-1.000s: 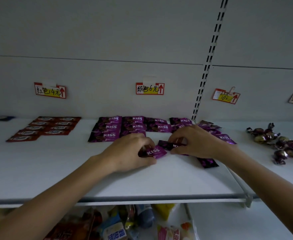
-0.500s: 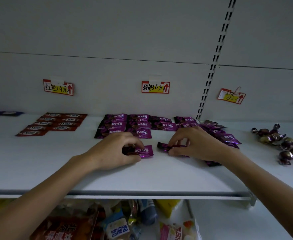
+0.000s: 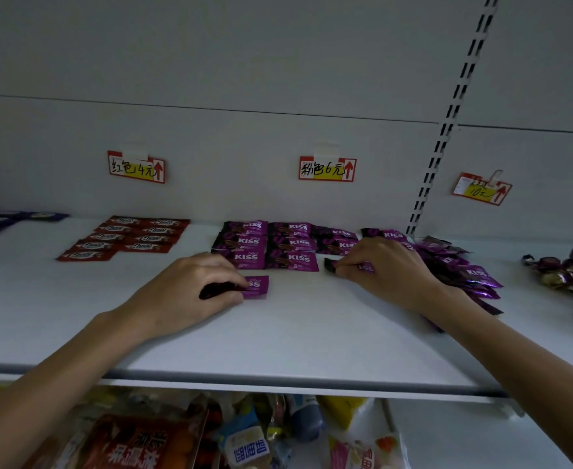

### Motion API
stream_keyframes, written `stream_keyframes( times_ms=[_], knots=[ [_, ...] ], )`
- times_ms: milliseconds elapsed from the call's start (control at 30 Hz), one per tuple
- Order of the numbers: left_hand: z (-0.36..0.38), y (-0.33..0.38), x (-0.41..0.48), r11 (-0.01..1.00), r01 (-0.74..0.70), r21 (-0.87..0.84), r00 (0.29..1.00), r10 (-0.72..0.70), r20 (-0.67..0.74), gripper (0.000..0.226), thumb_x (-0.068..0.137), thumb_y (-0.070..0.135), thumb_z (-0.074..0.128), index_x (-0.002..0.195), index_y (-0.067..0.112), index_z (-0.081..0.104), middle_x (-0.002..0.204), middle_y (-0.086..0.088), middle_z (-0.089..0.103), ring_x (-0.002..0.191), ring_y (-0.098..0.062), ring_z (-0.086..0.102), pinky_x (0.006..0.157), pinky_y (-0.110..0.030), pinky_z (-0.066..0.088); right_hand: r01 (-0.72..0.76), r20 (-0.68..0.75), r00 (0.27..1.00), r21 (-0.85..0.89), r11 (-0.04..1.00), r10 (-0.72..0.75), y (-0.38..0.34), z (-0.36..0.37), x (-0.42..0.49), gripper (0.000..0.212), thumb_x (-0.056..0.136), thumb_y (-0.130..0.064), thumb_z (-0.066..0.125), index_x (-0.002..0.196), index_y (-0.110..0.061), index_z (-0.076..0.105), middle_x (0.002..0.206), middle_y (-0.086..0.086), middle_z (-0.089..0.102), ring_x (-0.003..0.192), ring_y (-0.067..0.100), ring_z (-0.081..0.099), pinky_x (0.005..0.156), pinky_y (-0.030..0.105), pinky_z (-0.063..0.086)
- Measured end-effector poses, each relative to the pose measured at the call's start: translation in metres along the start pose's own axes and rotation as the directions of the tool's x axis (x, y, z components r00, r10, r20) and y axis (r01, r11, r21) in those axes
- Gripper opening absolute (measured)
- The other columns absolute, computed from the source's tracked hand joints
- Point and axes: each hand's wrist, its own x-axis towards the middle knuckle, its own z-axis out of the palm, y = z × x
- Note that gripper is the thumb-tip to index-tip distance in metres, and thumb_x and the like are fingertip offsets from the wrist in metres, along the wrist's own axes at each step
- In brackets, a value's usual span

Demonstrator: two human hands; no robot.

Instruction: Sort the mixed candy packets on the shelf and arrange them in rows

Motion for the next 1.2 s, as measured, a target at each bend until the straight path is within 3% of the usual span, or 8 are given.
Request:
stream_keyframes(
  times_ms=[200, 467, 567, 700, 867, 1200],
  knots=[
    [-0.007, -0.016, -0.002, 0.998, 0.008, 0.062, 1.0, -0.007, -0.024, 0.052, 0.078, 0.058, 0.039, 0.104, 0.026, 0.071, 0.1, 0.016, 0.059, 0.096, 0.004, 0.049, 0.082, -0.013, 0.037, -0.037, -0.023, 0.999, -0.09, 0.995, 0.035, -0.007, 0.007, 0.008, 0.023, 0.093, -0.031, 0.054, 0.112, -0.031, 0.067, 0.115, -0.008, 0.062, 0.108, 0.016, 0.055, 0.079, 0.032, 0.048],
    [-0.009, -0.024, 0.003, 0.997, 0.008, 0.08, 1.0, -0.006, -0.02, 0.052, 0.078, 0.057, 0.038, 0.105, 0.026, 0.07, 0.099, 0.019, 0.056, 0.092, 0.003, 0.05, 0.08, -0.017, 0.041, -0.14, -0.008, 0.99, 0.04, 0.989, 0.14, -0.009, 0.005, 0.019, 0.016, 0.086, -0.027, 0.064, 0.1, -0.03, 0.072, 0.109, -0.011, 0.065, 0.101, 0.012, 0.056, 0.074, 0.027, 0.042],
    [-0.008, -0.025, 0.004, 0.997, -0.005, 0.072, 1.0, 0.006, -0.025, 0.049, 0.078, 0.055, 0.039, 0.103, 0.025, 0.07, 0.098, 0.019, 0.056, 0.094, 0.003, 0.048, 0.078, -0.014, 0.039, -0.139, -0.012, 0.99, 0.036, 0.99, 0.139, -0.011, 0.006, 0.019, 0.016, 0.087, -0.026, 0.063, 0.1, -0.03, 0.072, 0.108, -0.011, 0.064, 0.101, 0.013, 0.056, 0.073, 0.027, 0.042],
    [-0.006, -0.025, 0.004, 0.997, 0.005, 0.075, 0.999, -0.002, -0.044, 0.05, 0.078, 0.056, 0.039, 0.104, 0.026, 0.069, 0.098, 0.019, 0.056, 0.094, 0.003, 0.048, 0.078, -0.02, 0.043, -0.118, -0.01, 0.993, 0.068, 0.991, 0.119, -0.01, 0.006, 0.018, 0.017, 0.087, -0.023, 0.064, 0.101, -0.027, 0.073, 0.106, -0.009, 0.064, 0.099, 0.012, 0.056, 0.076, 0.03, 0.046],
    [-0.004, -0.023, 0.005, 0.996, 0.016, 0.087, 0.999, -0.013, -0.036, 0.052, 0.077, 0.058, 0.037, 0.106, 0.027, 0.068, 0.101, 0.02, 0.055, 0.093, 0.002, 0.05, 0.078, -0.026, 0.047, -0.096, -0.019, 0.995, 0.077, 0.992, 0.098, -0.01, 0.006, 0.018, 0.016, 0.087, -0.022, 0.064, 0.101, -0.022, 0.072, 0.096, -0.011, 0.058, 0.088, 0.005, 0.046, 0.073, 0.026, 0.04],
    [-0.001, -0.018, 0.01, 0.993, 0.003, 0.116, 1.0, 0.0, -0.022, 0.055, 0.078, 0.06, 0.035, 0.108, 0.027, 0.068, 0.103, 0.016, 0.058, 0.094, 0.002, 0.049, 0.079, -0.023, 0.044, -0.084, -0.025, 0.996, 0.101, 0.991, 0.087, -0.011, 0.006, 0.016, 0.017, 0.087, -0.022, 0.064, 0.102, -0.021, 0.072, 0.104, -0.005, 0.065, 0.095, 0.012, 0.056, 0.078, 0.029, 0.046]
  ],
)
